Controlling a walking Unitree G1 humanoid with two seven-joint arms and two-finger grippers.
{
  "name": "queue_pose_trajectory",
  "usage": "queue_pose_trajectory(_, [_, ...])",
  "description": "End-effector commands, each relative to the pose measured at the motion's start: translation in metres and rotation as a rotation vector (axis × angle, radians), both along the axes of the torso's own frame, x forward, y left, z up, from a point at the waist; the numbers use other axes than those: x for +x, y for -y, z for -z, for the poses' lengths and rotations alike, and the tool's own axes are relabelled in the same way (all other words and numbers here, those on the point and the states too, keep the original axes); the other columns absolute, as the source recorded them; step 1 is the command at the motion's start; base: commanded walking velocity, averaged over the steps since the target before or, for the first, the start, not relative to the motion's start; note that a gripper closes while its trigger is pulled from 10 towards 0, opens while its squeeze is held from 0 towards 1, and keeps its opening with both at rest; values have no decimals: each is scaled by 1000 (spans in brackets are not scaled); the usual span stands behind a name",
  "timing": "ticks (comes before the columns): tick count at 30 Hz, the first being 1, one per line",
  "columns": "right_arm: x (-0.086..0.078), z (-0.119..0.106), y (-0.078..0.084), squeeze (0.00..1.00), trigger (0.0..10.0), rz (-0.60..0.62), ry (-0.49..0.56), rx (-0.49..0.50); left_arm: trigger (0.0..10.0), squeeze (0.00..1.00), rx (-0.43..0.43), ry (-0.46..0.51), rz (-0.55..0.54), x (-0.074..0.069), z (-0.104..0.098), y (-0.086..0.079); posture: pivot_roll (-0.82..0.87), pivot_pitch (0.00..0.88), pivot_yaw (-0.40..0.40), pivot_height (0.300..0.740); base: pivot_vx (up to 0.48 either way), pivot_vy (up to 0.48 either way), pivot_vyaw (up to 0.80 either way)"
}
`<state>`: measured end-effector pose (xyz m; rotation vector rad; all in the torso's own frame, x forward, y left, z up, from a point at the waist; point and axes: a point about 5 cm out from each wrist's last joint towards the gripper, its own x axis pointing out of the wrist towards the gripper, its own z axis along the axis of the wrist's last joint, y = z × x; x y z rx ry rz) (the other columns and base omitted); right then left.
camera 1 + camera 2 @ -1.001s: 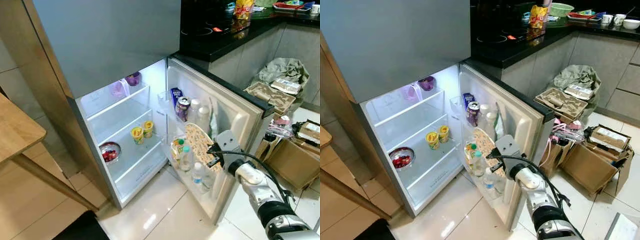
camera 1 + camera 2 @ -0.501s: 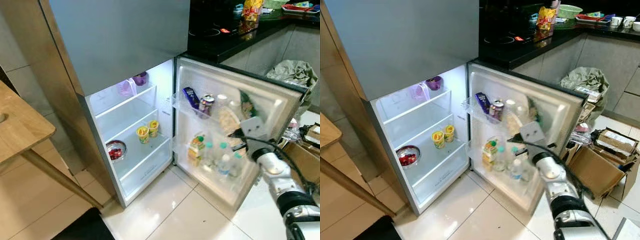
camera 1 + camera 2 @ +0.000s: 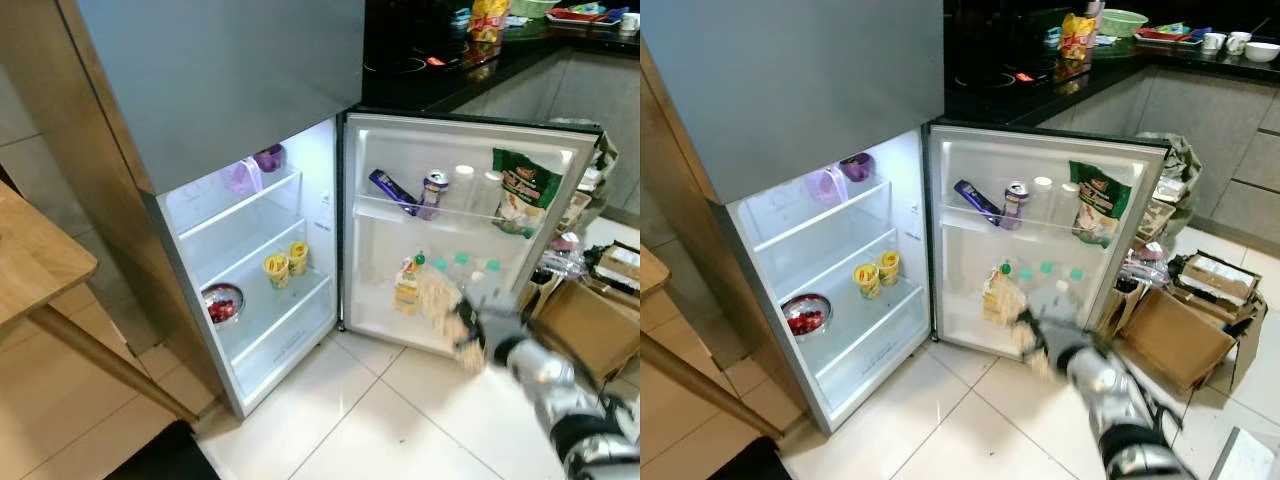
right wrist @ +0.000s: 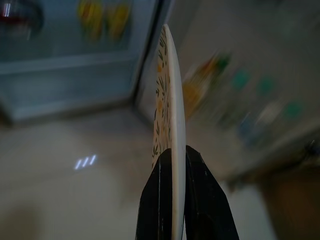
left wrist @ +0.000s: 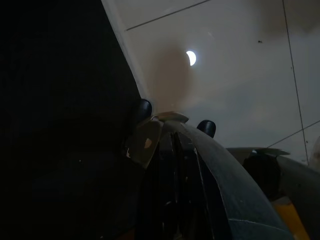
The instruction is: Restocking fridge
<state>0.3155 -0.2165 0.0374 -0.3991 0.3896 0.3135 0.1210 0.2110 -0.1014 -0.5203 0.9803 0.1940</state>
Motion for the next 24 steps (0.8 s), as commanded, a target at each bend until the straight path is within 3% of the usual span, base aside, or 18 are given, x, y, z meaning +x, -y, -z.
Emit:
queue_pose_trajectory(1, [-12,16,1,0,10000,14,-78,-20,10000,0,20,-4,1,-1,0,-3,-74,14,9,740,0,0,0])
queue_pose_trajectory(3, [-30,37,4,0,10000,40,-162,-40,10000,0,24,-2,-1,0,0,-4,-74,14,9,740,0,0,0])
queue_pose_trajectory(4, [-48,53,7,0,10000,71,-238,-56,10000,0,27,-4,-2,-1,0,-4,-73,5,8,740,0,0,0])
queue_pose_trajectory(5, [-48,53,7,0,10000,71,-238,-56,10000,0,27,-4,-2,-1,0,-4,-73,5,8,740,0,0,0])
queue_pose_trajectory(6, [-68,69,12,0,10000,120,-313,-58,10000,0,31,-6,-3,-1,0,-4,-71,0,7,740,0,0,0])
queue_pose_trajectory(7, [-68,69,12,0,10000,120,-313,-58,10000,0,31,-6,-3,-1,0,-4,-71,0,7,740,0,0,0])
queue_pose_trajectory(9, [-83,80,16,0,10000,158,-367,-61,10000,0,37,-8,-4,-1,0,-5,-70,0,5,740,0,0,0])
queue_pose_trajectory(13, [-123,103,28,0,10000,270,-496,-61,10000,0,66,-6,-16,0,-1,-9,-68,0,3,740,0,0,0])
queue_pose_trajectory(15, [-129,106,30,0,10000,287,-515,-56,10000,0,73,-7,-21,0,-2,-11,-67,0,1,740,0,0,0])
queue_pose_trajectory(19, [-163,120,36,0,10000,343,-616,-69,10000,0,154,-8,-62,4,-6,-27,-67,0,1,740,0,0,0])
queue_pose_trajectory(24, [-177,126,35,0,10000,387,-656,-48,10000,0,184,-8,-136,7,-9,-38,-70,0,6,740,0,0,0])
